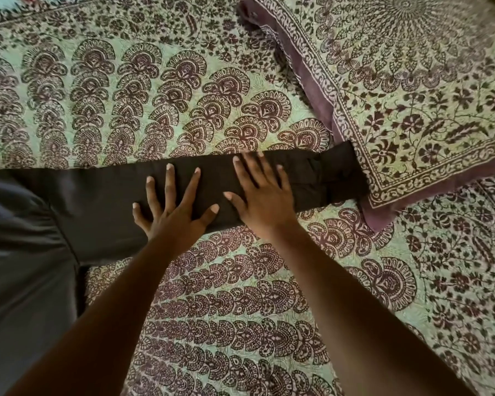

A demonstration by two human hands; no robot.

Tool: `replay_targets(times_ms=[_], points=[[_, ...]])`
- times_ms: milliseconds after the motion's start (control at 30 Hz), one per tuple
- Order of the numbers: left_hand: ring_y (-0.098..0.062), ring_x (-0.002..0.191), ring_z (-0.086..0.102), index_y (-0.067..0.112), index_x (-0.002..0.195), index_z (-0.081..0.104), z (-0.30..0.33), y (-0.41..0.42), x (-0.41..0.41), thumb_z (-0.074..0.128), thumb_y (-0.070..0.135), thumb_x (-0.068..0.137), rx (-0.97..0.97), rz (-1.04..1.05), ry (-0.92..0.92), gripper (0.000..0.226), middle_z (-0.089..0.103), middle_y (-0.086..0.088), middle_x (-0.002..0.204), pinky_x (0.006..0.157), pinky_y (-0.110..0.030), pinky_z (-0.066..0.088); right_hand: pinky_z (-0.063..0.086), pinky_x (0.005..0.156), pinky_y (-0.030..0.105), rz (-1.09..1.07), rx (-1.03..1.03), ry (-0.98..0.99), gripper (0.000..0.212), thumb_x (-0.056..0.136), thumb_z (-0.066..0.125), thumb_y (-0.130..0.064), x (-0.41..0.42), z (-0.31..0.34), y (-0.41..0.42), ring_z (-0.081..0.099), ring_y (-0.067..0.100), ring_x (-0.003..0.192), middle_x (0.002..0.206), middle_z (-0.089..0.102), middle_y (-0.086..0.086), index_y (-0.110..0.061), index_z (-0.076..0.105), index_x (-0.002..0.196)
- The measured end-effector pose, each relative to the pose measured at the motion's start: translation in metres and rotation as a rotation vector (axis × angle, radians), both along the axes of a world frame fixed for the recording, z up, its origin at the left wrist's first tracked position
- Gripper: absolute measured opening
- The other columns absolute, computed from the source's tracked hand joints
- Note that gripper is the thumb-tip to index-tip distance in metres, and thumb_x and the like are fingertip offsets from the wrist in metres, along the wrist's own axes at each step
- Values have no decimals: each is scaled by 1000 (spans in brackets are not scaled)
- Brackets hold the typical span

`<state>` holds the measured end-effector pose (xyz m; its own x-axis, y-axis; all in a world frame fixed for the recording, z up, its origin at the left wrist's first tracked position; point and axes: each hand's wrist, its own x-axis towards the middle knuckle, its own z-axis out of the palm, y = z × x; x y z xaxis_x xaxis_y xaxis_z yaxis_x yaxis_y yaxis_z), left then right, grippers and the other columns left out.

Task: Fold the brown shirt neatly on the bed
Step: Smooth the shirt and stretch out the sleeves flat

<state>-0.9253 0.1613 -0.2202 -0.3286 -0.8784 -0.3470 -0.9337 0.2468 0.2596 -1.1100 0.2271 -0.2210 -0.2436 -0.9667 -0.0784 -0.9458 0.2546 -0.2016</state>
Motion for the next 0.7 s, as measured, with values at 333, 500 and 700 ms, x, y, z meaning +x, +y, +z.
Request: replay_targets(times_ms=[333, 500, 700], points=[[-26, 153, -28, 71, 144, -14, 8, -3, -3, 34, 85, 86, 101, -19, -5, 76, -33, 20, 163, 116, -68, -7, 12, 125, 60, -111, 39, 75, 92, 95, 19, -80, -37, 18, 23, 4, 42, 158, 172, 9, 16, -21, 16, 165], [-17, 158, 3, 52, 150, 38, 18, -24, 28, 50, 47, 102, 189, 118, 409, 49, 11, 17, 170, 123, -62, 3, 13, 126, 60, 262, 91, -58, 73, 100, 13, -69, 10, 8, 9, 3, 24, 161, 175, 1, -1, -35, 13, 165], [-28, 147, 33, 27, 140, 56, 25, -12, 153, 46, 34, 99, -308, 204, 166, 43, 38, 1, 161, 114, -55, 28, -1, 123, 64, -99, 1, -34, 83, 98, 13, -74, 67, 16, -19, 3, 39, 159, 173, 10, 12, -23, 24, 164]])
